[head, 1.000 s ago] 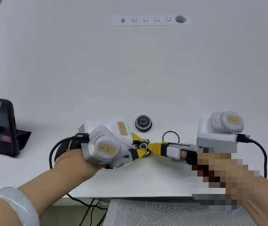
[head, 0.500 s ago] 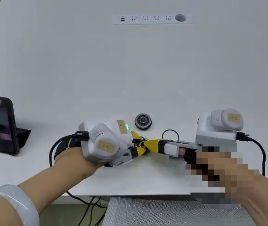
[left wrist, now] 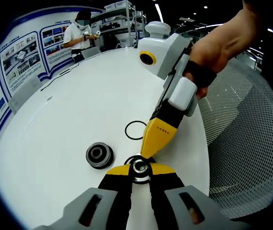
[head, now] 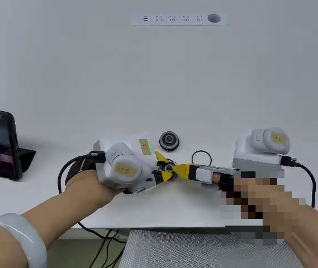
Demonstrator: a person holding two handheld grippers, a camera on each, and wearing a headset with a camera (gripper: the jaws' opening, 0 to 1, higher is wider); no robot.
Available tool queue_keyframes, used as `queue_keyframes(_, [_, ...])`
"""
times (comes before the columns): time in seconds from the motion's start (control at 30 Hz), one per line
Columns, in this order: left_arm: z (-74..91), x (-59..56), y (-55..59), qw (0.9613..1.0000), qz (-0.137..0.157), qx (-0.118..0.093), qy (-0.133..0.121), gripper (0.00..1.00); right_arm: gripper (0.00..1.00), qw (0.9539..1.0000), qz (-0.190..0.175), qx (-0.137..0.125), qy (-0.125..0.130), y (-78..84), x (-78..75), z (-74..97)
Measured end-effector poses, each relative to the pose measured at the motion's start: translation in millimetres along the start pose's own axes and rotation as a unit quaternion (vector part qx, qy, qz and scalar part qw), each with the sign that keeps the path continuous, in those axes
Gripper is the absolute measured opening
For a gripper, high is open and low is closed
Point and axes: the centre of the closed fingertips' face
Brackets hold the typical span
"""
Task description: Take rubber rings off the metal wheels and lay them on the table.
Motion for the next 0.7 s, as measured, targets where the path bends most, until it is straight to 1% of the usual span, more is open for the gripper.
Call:
queue_keyframes(0.13, [2.7, -1.1, 0.2, 1.0000, -0.007, -0.001, -0.002, 0.14, 0.02, 1.0000, 0.000, 0.001, 0.007, 0.6, -3.8, -0.9])
queue_keyframes(0.2, [6.2, -1.8, -1.1, 0.9999, -0.008, -0.006, -0.003, 0.12, 0.02, 1.0000, -0.001, 0.000, 0.007, 0.4, -3.9, -1.1])
queue_keyframes(0.27, [9.3, -0.3, -2.7, 0.9999, -0.009, -0.012, -0.009, 0.12, 0.02, 1.0000, -0.001, -0.001, 0.007, 0.0, -3.7, -1.1])
queue_keyframes(0.33, [10.9, 0.6, -3.6, 0.9998, -0.003, -0.018, -0.010, 0.14, 0.02, 1.0000, -0.001, -0.001, 0.008, 0.0, -3.9, -1.3])
queue_keyframes(0.4, [12.9, 1.8, -4.9, 0.9997, -0.003, -0.022, -0.014, 0.16, 0.02, 1.0000, -0.001, -0.001, 0.009, -0.2, -4.7, -1.3])
queue_keyframes(0.47, [13.3, 2.7, -4.5, 0.9996, -0.002, -0.022, -0.016, 0.18, 0.02, 1.0000, -0.001, -0.001, 0.008, -0.2, -4.2, -1.2])
queue_keyframes(0.6, [13.8, 4.3, -5.1, 0.9995, 0.001, -0.025, -0.019, 0.26, 0.02, 1.0000, -0.002, 0.000, 0.006, -0.6, -3.5, -1.1])
queue_keyframes(0.67, [13.8, 3.6, -4.1, 0.9996, 0.005, -0.023, -0.017, 0.29, 0.02, 1.0000, -0.002, 0.000, 0.005, -0.6, -2.8, -0.9])
queue_keyframes(0.7, [13.9, 3.6, -3.9, 0.9995, 0.003, -0.024, -0.019, 0.31, 0.02, 1.0000, -0.004, -0.001, 0.004, -1.1, -2.2, -0.9])
Point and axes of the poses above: the centre of the closed fingertips' face, and the gripper's own axes: z roughly backward along the fingers, x roughly to its left, y roughly out of its underside
